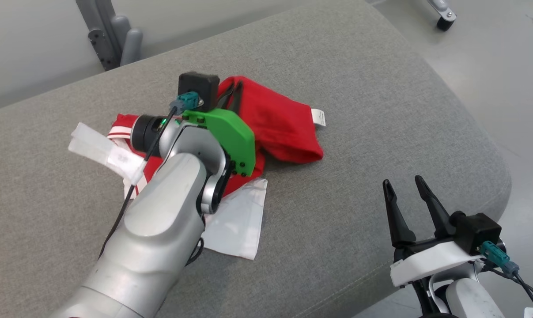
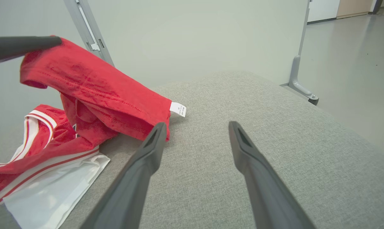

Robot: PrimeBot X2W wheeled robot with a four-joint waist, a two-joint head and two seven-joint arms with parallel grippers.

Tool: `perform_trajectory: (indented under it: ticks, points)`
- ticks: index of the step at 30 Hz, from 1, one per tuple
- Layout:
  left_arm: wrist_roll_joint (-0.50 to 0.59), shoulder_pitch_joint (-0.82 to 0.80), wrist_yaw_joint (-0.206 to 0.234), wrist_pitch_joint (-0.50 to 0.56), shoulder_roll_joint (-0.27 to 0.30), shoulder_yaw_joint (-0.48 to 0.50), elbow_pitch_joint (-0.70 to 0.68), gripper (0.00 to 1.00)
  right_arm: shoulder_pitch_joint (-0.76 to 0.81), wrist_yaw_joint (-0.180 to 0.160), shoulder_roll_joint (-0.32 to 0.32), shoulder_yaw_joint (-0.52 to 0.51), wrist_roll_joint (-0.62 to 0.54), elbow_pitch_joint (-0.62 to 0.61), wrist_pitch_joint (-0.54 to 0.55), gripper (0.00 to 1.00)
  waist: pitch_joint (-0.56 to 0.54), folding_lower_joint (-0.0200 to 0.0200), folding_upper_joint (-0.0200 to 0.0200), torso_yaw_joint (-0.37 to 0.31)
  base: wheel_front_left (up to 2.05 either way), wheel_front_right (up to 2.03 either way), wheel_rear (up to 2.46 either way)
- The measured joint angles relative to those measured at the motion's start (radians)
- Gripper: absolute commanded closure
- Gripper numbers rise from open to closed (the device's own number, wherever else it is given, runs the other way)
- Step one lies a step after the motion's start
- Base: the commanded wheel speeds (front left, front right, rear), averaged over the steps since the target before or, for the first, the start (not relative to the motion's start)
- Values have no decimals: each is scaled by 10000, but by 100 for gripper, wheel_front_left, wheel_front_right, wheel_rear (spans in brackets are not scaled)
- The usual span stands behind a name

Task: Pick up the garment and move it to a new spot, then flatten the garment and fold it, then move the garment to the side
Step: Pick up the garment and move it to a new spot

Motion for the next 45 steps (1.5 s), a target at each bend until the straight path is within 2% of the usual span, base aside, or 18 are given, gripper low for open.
perform_trajectory:
  ticks: [4, 8, 9, 10, 11, 12, 19, 22, 24, 25, 30, 34, 38, 40, 45]
  points:
    - [-17, 266, -42, -265, 261, 52, 1392, 100, 11, 0, -2, -190, 13, -17, 0, 0, 270, 0, 0, -122, 0, 0, 0]
    - [-247, 274, -370, -550, 222, 71, 2180, 100, 50, 0, 6, -249, -130, 6, 0, 0, 401, 0, 0, 90, 0, 0, 0]
    - [-357, 275, -418, -652, 176, 90, 2299, 91, 49, 0, 4, -263, -151, 8, 0, 0, 414, 0, 0, 171, 0, 0, 0]
    - [-418, 275, -493, -706, 146, 86, 2382, 66, 46, 0, 4, -270, -178, 6, 0, 0, 419, 1, 0, 261, 0, 0, 0]
    - [-531, 276, -575, -754, 115, 111, 2435, 36, 42, 0, 6, -253, -211, 2, 0, 0, 413, 1, 0, 360, 0, 0, 0]
    - [-700, 277, -629, -826, 67, 159, 2428, 0, 37, 0, 8, -259, -224, -4, 0, 0, 400, 1, 0, 461, 0, 0, 0]
    - [-1616, 929, -882, -1862, -15, 305, 1024, 0, 70, 0, 12, -387, -610, -240, 0, 0, 130, 1, 0, 1147, 0, 0, 0]
    - [-1831, 1785, -834, -2123, 36, 391, -48, 0, 240, 0, 15, -489, -788, -401, 0, 0, -104, 0, 0, 1411, 0, 0, 0]
    - [-1889, 2494, -663, -2232, 284, 441, -863, 0, 394, 0, 10, -593, -934, -514, 0, 0, -252, 0, 0, 1605, 0, 0, 0]
    - [-1889, 2494, -663, -2232, 284, 441, -863, 0, 394, 0, 10, -593, -934, -514, 0, 0, -252, 0, 0, 1605, 0, 0, 0]
    - [-1626, 4443, 203, -2686, 1530, 675, -2631, 0, 863, 0, 15, -1037, -1336, -897, 0, 0, -622, 1, -1, 2166, 0, 0, 0]
    - [-1193, 5814, 602, -3030, 2314, 744, -3494, 0, 1250, 0, 15, -1325, -1845, -1218, 0, 0, -932, 0, -1, 2641, 0, 0, 0]
    - [-529, 6809, 617, -3246, 2961, 917, -3985, 0, 1681, 0, -35, -1615, -2196, -1371, 0, 0, -1217, 0, -1, 3106, 0, 0, 0]
    - [-470, 7310, 604, -3264, 3089, 1220, -4040, 0, 1802, 0, -73, -1722, -2263, -1419, 0, 0, -1329, 0, -1, 3338, 0, 0, 0]
    - [416, 8268, 245, -3300, 3118, 2282, -4437, 0, 1946, 0, -180, -1931, -2299, -1459, 0, 0, -1544, 0, -1, 3821, 0, 0, 0]
